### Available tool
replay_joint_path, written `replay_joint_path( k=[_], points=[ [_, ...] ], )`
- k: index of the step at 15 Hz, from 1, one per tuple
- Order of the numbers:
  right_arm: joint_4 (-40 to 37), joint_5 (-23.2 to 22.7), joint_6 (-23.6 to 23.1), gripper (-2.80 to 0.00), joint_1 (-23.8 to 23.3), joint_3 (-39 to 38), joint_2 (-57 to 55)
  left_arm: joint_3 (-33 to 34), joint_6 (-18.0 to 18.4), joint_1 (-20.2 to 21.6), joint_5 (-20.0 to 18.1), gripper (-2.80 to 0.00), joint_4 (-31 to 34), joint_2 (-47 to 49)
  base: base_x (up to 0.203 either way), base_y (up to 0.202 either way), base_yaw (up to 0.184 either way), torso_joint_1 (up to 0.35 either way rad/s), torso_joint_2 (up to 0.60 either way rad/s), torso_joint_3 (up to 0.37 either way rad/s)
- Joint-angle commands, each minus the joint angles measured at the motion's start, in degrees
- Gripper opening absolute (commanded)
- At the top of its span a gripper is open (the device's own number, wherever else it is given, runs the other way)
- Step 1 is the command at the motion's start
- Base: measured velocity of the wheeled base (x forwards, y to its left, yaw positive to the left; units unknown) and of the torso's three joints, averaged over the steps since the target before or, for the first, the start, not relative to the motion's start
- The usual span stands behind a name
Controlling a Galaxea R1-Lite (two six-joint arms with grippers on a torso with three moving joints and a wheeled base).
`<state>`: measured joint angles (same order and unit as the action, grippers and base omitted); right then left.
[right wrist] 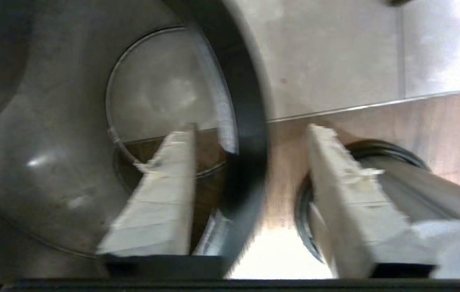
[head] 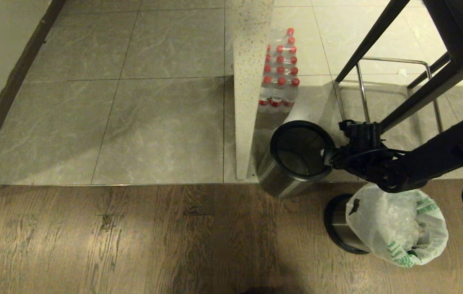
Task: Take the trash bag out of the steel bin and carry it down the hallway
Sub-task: Place the outer trash can on the ground, then pick up the trash bag
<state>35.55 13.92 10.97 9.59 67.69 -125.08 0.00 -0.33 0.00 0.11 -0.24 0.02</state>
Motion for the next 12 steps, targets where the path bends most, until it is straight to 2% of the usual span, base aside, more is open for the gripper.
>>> replay_joint_path(
  k=[1, 4, 8, 9, 11, 12],
  points=[
    [-0.12, 0.10, 0.03, 0.00, -0.03, -1.47, 2.43, 0.00, -0.02, 0.00, -0.02, -2.80, -0.02, 0.06, 0.000, 0.000, 0.000, 0.000, 0.00, 0.000],
    [-0.96, -0.14, -0.85, 0.00, -0.09, -8.72, 11.77, 0.00, -0.02, 0.00, 0.07, -2.80, -0.02, 0.06, 0.000, 0.000, 0.000, 0.000, 0.00, 0.000],
    [-1.68, -0.30, -0.69, 0.00, -0.33, -28.35, 28.94, 0.00, -0.02, 0.00, -0.02, -2.80, -0.02, 0.06, 0.000, 0.000, 0.000, 0.000, 0.00, 0.000],
    [-2.41, -0.37, -0.07, -2.80, -0.57, -32.83, 33.08, 0.00, -0.02, 0.00, 0.06, -2.80, -0.02, 0.06, 0.000, 0.000, 0.000, 0.000, 0.00, 0.000],
    [-6.83, 0.30, 0.80, -2.80, -1.57, -38.88, 39.12, 0.00, -0.02, 0.01, -0.02, -2.80, -0.02, 0.06, 0.000, 0.000, 0.000, 0.000, 0.00, 0.000],
    [-9.63, 0.92, 1.08, -2.80, -3.56, -40.68, 41.42, 0.00, -0.02, 0.00, 0.05, -2.80, -0.02, 0.06, 0.000, 0.000, 0.000, 0.000, 0.00, 0.000]
  ],
)
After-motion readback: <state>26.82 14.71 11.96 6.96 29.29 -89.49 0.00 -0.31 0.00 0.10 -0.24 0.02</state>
